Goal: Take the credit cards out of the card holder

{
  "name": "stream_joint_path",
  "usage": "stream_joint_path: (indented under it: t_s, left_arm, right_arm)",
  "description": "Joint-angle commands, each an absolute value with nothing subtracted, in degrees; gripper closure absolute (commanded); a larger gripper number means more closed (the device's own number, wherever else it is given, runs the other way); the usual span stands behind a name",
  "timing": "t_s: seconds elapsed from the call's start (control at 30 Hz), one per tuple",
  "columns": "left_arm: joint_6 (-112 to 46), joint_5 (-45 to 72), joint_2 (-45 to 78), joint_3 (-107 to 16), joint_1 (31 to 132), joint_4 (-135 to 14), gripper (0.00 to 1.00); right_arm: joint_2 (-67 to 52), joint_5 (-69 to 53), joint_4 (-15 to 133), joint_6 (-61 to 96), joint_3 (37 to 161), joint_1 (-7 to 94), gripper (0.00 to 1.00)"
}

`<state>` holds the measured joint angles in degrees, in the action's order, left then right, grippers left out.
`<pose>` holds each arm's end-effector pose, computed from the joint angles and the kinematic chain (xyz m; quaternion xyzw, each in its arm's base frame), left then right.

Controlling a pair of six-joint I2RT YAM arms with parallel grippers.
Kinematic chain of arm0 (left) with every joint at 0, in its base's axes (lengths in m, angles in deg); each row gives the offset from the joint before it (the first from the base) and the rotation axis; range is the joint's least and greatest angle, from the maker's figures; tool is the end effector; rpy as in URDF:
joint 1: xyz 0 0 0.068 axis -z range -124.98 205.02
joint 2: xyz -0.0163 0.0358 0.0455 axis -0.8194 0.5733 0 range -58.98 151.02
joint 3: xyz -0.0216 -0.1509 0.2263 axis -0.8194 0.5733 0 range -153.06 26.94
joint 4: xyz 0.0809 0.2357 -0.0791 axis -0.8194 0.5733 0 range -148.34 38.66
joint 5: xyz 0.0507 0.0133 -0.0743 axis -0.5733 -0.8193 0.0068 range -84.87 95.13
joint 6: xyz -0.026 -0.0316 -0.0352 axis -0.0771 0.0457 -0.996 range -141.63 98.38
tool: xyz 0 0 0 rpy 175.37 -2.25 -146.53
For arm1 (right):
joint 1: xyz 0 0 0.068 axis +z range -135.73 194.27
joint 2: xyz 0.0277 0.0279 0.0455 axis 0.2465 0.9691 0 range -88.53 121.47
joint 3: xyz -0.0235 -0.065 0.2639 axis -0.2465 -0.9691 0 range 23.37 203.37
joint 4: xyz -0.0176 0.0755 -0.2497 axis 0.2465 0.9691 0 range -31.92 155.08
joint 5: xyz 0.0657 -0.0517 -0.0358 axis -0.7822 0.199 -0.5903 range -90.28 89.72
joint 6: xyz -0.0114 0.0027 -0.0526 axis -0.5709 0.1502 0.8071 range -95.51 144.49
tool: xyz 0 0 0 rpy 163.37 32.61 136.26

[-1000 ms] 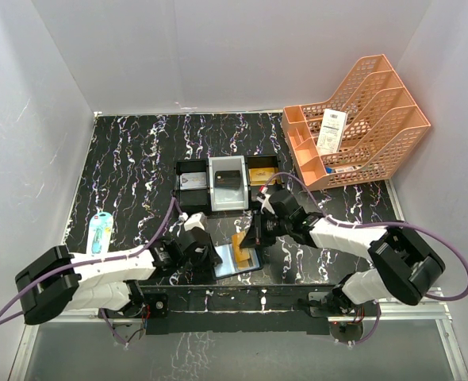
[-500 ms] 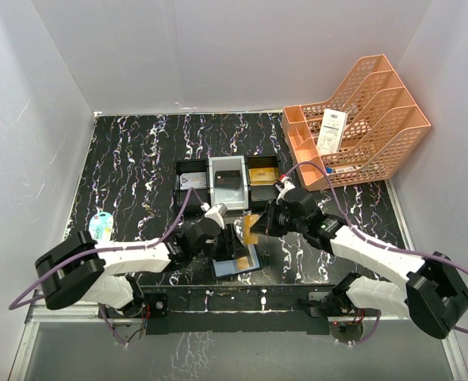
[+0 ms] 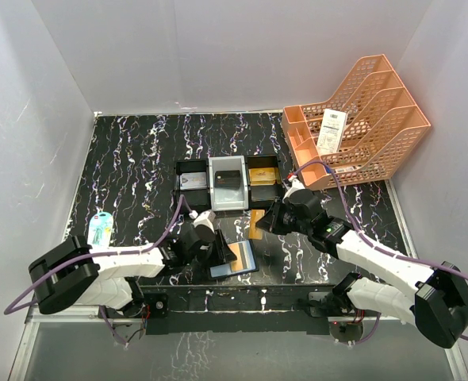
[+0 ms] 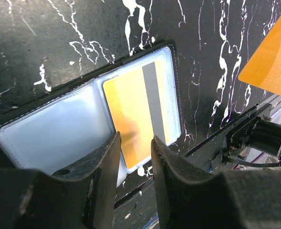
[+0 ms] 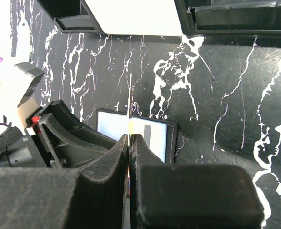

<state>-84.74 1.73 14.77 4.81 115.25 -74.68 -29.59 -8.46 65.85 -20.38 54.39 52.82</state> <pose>0.1184 -0.2027 0.1488 -0.0360 0.8872 -0.3918 0.2411 0.1666 0.1392 0.2143 0.0164 0.8879 0.3503 0.2977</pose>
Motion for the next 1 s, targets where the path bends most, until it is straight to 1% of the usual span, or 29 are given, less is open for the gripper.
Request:
stream_joint_path:
  t_s: [0.0,0.1,0.43,0.53,0.77,0.87,0.97]
  left_arm:
    - [-85.47,-1.48,11.55,6.46,115.41,-71.01,0.68]
    - [-85.29,-1.51,10.30,6.72,115.40,-70.37,0.66]
    - [-83.31,-0.64,6.41,5.11,115.36,-68.03,0.58]
    - [-83.85,-1.38,5.70,5.03,115.40,-66.19,0.56]
    - [-84.69,-2.89,2.48,5.70,115.41,-63.25,0.48]
    - [-84.82,-3.71,1.00,5.82,115.41,-61.75,0.43]
    - [-84.70,-4.01,-0.58,6.38,115.40,-61.46,0.40]
  right_arm:
    - [-30.04,-6.24,64.67,-17.43,55.52,52.59,1.00]
    - [-30.04,-5.59,65.26,-14.84,56.54,52.53,1.00]
    - [-29.70,2.05,71.18,-6.37,62.70,51.01,1.00]
    - [-28.47,0.67,72.69,-3.86,65.95,47.32,1.00]
    - [-23.09,-3.94,73.37,1.98,74.61,38.25,1.00]
    - [-20.10,-4.49,72.02,6.60,76.86,37.65,1.00]
    - [-17.99,-6.62,67.57,15.61,76.99,37.92,1.00]
